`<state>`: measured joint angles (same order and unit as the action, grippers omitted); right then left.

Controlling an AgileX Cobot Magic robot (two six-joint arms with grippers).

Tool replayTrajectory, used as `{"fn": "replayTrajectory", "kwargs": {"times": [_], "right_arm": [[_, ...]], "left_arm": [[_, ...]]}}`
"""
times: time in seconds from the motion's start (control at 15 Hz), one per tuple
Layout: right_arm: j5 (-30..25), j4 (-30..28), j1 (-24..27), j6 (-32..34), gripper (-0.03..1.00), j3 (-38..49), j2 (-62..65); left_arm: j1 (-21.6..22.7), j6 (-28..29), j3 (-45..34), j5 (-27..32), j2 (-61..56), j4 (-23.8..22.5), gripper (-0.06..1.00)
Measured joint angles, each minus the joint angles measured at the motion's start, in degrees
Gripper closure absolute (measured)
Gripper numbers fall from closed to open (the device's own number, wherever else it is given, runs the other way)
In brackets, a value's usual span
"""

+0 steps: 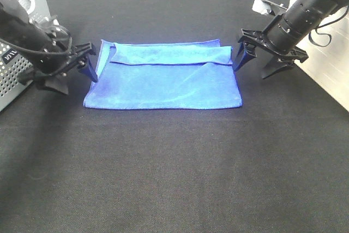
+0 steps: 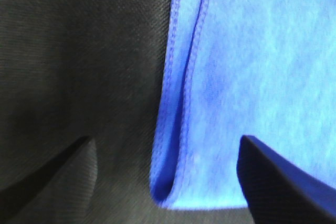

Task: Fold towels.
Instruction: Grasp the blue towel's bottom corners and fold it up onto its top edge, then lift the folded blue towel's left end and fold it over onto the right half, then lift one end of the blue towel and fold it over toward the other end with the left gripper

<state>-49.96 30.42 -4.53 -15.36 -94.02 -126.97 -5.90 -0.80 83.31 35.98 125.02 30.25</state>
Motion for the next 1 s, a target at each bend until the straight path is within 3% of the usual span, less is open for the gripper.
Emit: {"fn": "replayTrajectory", "kwargs": {"times": [0.2, 0.47, 0.67, 0.73, 0.87, 1.0], "right_arm": [[0.1, 3.0, 0.0, -3.1, 0.24, 0.1, -3.2], [-0.2, 6.0, -2.3, -5.6, 0.27, 0.1, -5.9], [0.1, 7.8, -2.7, -5.2, 0.39, 0.1, -6.6], [0.1, 7.8, -2.7, -5.2, 0.39, 0.1, -6.6], [0.2, 8.1, -2.7, -5.2, 0.43, 0.1, -6.8], [0.5, 8.1, -2.7, -5.2, 0.56, 0.1, -7.0]], "left_arm": [[-2.8, -3.7, 0.1, -1.6, 2.9, 3.7, 0.24], [-4.7, -3.4, 0.4, -3.3, 3.9, 5.3, 0.28], [-4.7, -3.4, 0.4, -3.4, 4.5, 5.8, 0.57], [-4.7, -3.4, 0.4, -3.4, 4.5, 5.8, 0.57], [-4.8, -3.4, 0.4, -3.2, 4.8, 6.0, 0.71], [-4.8, -3.4, 0.4, -3.2, 4.9, 6.0, 0.81]]}}
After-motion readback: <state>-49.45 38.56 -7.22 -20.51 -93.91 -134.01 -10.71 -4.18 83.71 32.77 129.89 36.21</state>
